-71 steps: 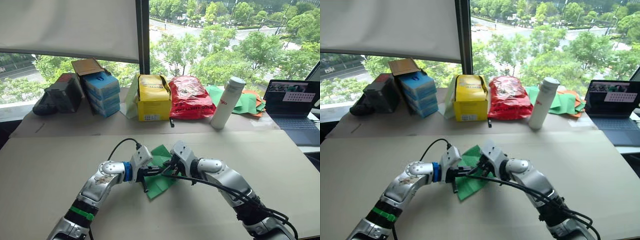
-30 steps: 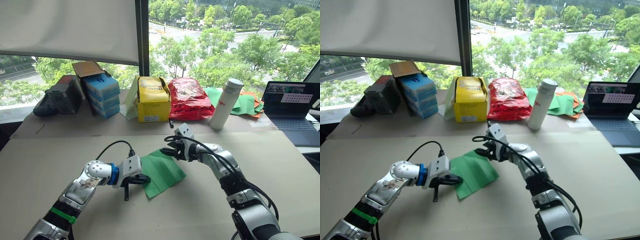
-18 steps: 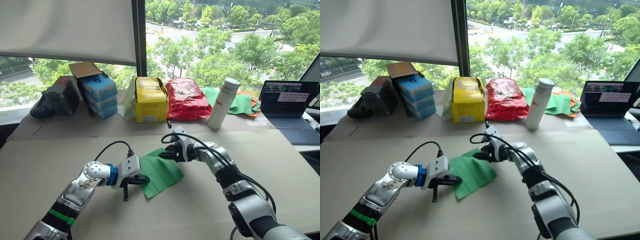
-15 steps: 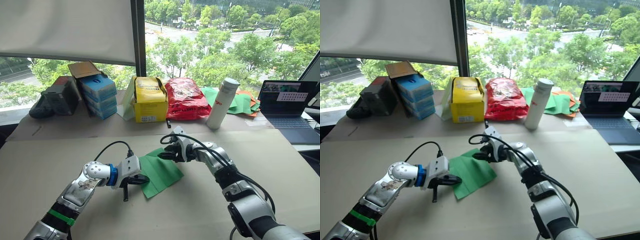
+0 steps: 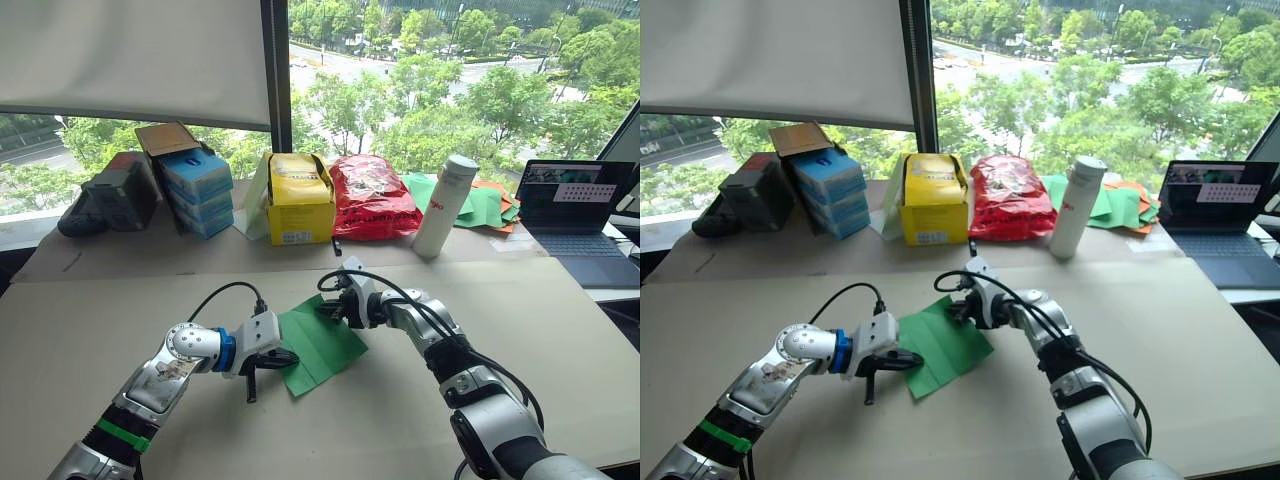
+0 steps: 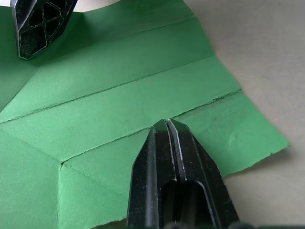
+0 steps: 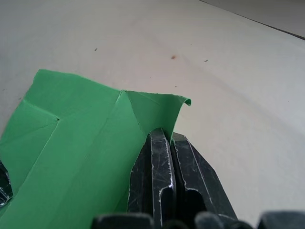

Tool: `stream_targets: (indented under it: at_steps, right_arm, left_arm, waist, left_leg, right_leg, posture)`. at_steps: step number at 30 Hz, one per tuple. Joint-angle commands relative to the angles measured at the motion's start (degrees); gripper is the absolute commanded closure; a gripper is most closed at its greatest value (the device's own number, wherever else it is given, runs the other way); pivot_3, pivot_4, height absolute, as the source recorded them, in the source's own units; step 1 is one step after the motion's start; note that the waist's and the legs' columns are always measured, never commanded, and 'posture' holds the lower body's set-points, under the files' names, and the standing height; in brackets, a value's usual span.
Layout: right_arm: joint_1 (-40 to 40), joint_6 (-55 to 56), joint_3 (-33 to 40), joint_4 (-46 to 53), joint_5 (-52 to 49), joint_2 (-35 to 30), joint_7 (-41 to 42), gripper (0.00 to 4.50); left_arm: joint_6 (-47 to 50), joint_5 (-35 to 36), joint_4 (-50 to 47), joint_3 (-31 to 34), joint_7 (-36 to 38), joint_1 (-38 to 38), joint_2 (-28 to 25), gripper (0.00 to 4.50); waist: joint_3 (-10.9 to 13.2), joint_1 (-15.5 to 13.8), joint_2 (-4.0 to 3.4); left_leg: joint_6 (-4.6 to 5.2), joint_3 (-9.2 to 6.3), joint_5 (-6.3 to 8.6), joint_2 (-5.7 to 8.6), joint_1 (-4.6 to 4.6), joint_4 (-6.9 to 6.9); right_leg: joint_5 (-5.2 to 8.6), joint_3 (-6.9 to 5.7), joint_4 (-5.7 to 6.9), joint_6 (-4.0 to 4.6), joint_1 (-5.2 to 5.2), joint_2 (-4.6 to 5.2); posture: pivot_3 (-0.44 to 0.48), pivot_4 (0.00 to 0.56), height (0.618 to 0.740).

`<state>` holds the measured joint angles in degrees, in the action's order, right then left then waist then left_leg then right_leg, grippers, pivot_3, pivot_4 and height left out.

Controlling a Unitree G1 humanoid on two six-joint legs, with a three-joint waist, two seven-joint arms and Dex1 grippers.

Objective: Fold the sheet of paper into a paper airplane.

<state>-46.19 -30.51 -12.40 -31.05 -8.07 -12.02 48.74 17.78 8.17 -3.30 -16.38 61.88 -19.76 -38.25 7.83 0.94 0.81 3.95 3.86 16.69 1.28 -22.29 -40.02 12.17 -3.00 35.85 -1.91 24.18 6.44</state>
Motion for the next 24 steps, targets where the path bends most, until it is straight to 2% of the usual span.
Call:
stream_targets:
  at_steps: [1,4,9,14,18,24]
  right_arm:
    - [1.9,1.6,1.3,5.1,-0.6,-1.2,0.3,4.48]
    - [5.4,1.8,2.1,11.0,-0.9,-2.0,-1.1,4.48]
    - [17.7,-1.9,5.2,31.3,-1.9,-2.3,-8.3,4.48]
    - [28.5,-6.5,3.4,46.9,0.2,-2.6,-15.2,4.48]
    - [32.9,-6.0,-1.3,53.1,4.4,-3.8,-18.9,4.48]
    - [34.6,0.8,-8.5,55.0,12.3,-7.5,-21.5,4.48]
  left_arm:
    - [1.2,-1.5,0.0,-1.0,0.0,0.6,-0.4,4.50]
    - [1.6,-1.0,-0.5,-0.2,-0.1,0.4,-0.8,4.50]
    - [2.8,0.7,-2.8,2.7,0.4,0.9,-2.9,4.50]
    - [3.6,1.9,-2.5,5.0,0.4,0.1,-4.0,4.50]
    - [4.1,2.3,-1.4,5.6,0.9,-1.5,-3.8,4.50]
    - [3.5,1.9,0.8,5.0,1.3,-3.8,-2.5,4.50]
  waist:
    - [0.0,0.0,0.00]
    - [0.0,-0.1,0.00]
    - [0.0,-0.1,-0.02]
    - [0.1,-0.1,-0.04]
    - [0.1,-0.2,-0.03]
    - [0.1,-0.2,0.04]
  left_leg:
    - [0.00,0.00,0.00,0.00,0.00,0.00]
    - [0.00,0.00,0.00,0.00,-0.01,0.00]
    - [-0.01,-0.02,0.00,-0.04,-0.07,0.05]
    - [-0.04,-0.02,-0.01,-0.06,-0.10,0.07]
    - [-0.05,-0.01,-0.02,-0.04,-0.08,0.04]
    - [-0.05,0.01,-0.03,0.04,-0.08,0.02]
  right_leg:
    - [0.00,0.00,0.00,0.00,0.00,0.00]
    - [0.00,0.00,-0.01,0.00,0.00,0.01]
    - [0.00,0.03,-0.01,0.00,0.08,0.01]
    - [0.01,0.03,-0.03,0.01,0.11,0.00]
    - [0.02,0.03,-0.11,0.01,0.11,-0.02]
    - [0.06,0.01,-0.13,-0.01,0.11,-0.08]
  posture:
    - [0.000,0.150,0.740]
    - [0.000,0.150,0.740]
    - [0.000,0.150,0.740]
    - [0.000,0.150,0.740]
    - [0.000,0.150,0.740]
    - [0.000,0.150,0.740]
